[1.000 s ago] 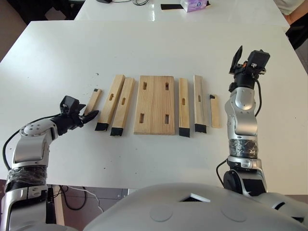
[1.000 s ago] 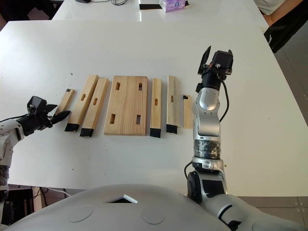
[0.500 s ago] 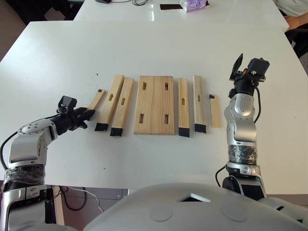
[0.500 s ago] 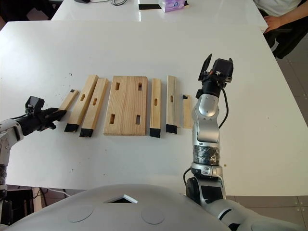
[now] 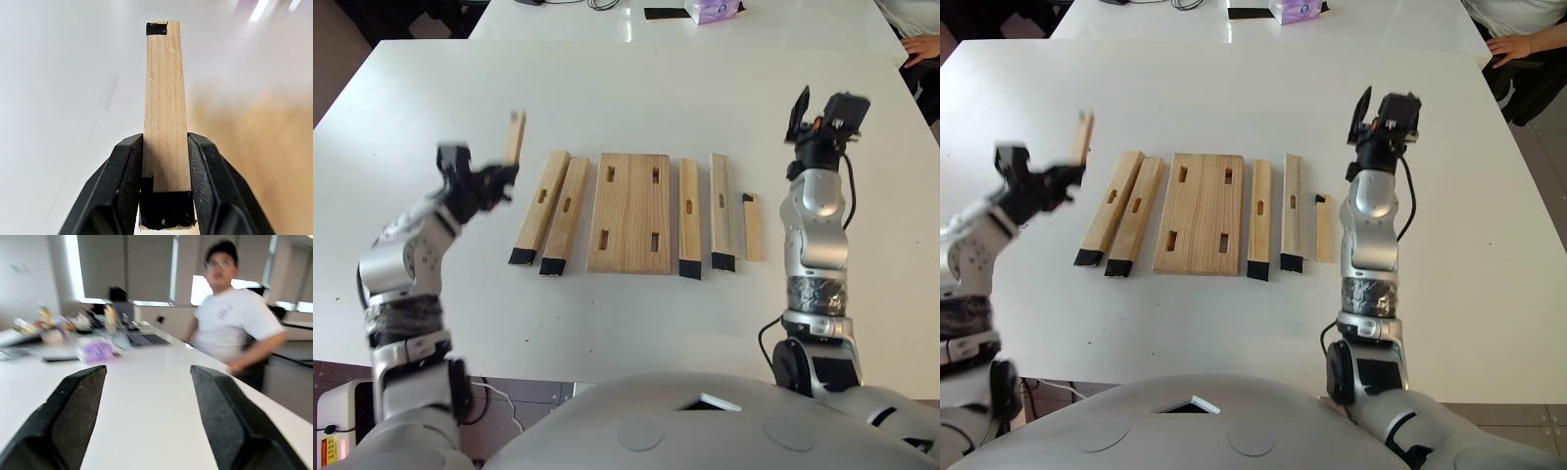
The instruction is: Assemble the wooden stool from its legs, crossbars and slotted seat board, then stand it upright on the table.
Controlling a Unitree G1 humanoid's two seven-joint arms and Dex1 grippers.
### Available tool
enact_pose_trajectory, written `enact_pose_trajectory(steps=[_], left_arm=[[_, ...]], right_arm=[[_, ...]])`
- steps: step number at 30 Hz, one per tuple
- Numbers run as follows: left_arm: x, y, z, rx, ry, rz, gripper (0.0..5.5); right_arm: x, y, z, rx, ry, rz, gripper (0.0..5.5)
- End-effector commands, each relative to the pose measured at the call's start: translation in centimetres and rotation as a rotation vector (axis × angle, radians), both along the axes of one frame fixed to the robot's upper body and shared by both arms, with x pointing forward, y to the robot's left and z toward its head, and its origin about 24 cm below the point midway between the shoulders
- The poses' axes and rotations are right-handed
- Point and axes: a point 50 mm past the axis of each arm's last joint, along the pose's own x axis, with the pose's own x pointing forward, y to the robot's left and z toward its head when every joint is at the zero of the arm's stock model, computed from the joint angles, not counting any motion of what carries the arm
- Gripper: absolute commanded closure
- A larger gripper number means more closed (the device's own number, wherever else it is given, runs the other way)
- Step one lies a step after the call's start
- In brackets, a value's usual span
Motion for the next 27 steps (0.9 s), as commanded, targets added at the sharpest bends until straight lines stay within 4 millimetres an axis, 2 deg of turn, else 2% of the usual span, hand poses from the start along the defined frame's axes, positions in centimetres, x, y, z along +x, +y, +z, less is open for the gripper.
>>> enact_pose_trajectory(steps=[1, 4, 6, 10, 13, 18, 22, 27], left_arm=[[0.3, -5.3, 7.3, -0.091, -0.361, -0.169, 4.19], [-0.2, -8.1, 8.3, -0.19, -0.463, -0.307, 4.19], [-1.1, -9.9, 8.3, -0.235, -0.501, -0.469, 4.19], [-2.0, -10.1, 8.4, -0.245, -0.52, -0.663, 4.19], [-2.0, -9.7, 7.8, -0.199, -0.488, -0.743, 4.19], [-2.2, -10.0, 7.0, -0.13, -0.454, -0.886, 4.19], [-2.5, -10.8, 6.5, -0.097, -0.44, -0.983, 4.19], [-2.9, -11.8, 6.3, -0.091, -0.442, -1.048, 4.19]], right_arm=[[2.1, 2.6, 6.2, 0.24, -0.141, 0.36, 2.34], [1.9, 5.1, 9.7, 0.308, -0.173, 0.676, 2.34], [0.7, 6.0, 11.9, 0.286, -0.187, 0.951, 2.34], [-1.6, 5.6, 14.1, 0.188, -0.141, 1.367, 2.34], [-1.8, 4.5, 14.6, 0.149, -0.08, 1.489, 2.34], [-2.0, 3.4, 14.3, 0.126, 0.092, 1.615, 2.34], [-2.8, 4.1, 14.4, 0.067, 0.173, 1.746, 2.34], [-3.2, 4.9, 15.0, 0.052, 0.16, 1.83, 2.34]])
